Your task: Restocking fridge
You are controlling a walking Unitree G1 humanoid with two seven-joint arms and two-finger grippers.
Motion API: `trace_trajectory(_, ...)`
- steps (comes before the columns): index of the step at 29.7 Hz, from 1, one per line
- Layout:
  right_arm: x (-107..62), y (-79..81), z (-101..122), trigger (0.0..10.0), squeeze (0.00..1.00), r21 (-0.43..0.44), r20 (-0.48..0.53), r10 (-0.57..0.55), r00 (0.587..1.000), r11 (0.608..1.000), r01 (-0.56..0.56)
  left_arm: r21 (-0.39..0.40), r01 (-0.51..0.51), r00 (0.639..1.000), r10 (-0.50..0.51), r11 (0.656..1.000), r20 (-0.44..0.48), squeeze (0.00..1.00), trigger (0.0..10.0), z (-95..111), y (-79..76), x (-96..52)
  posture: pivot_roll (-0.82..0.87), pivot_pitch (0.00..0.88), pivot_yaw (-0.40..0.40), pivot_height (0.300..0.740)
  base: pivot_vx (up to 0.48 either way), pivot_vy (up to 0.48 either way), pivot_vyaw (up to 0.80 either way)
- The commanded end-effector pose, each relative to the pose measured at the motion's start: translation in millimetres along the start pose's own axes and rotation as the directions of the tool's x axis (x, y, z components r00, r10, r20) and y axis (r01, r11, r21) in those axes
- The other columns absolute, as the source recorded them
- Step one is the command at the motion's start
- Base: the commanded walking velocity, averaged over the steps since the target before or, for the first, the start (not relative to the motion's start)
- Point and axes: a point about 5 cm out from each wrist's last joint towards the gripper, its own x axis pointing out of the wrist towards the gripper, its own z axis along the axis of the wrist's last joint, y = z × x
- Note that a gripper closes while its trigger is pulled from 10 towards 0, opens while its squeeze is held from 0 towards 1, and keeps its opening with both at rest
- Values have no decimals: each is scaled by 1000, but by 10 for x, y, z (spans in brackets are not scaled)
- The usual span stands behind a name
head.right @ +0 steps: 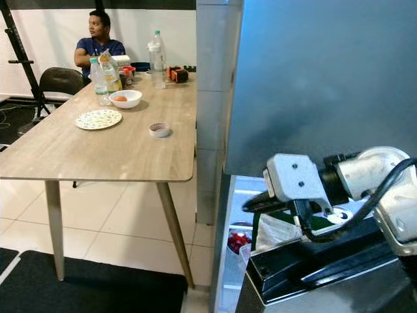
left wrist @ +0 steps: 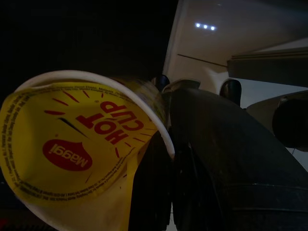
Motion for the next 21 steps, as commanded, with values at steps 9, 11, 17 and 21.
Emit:
trace_trajectory(9,812,168,-119,10000,0,202,229,-86,970,979,39,2,-3,998,3,1000,-61,0,10000,-156,12,-17,-96,0,4,740,0,0,0)
trace_trajectory(11,957,160,-71,10000,0,242,289,-124,949,969,53,0,-6,998,6,1000,-56,0,10000,-147,7,-14,-95,0,1,740,0,0,0)
trace_trajectory(17,1024,139,-14,10000,0,285,334,-169,927,956,71,-6,-11,999,10,1000,-48,0,10000,-137,3,-12,-101,0,0,740,0,0,0)
trace_trajectory(21,1025,115,25,10000,0,300,352,-199,915,949,91,-9,-13,999,13,1000,-42,0,10000,-131,7,-12,-103,0,1,740,0,0,0)
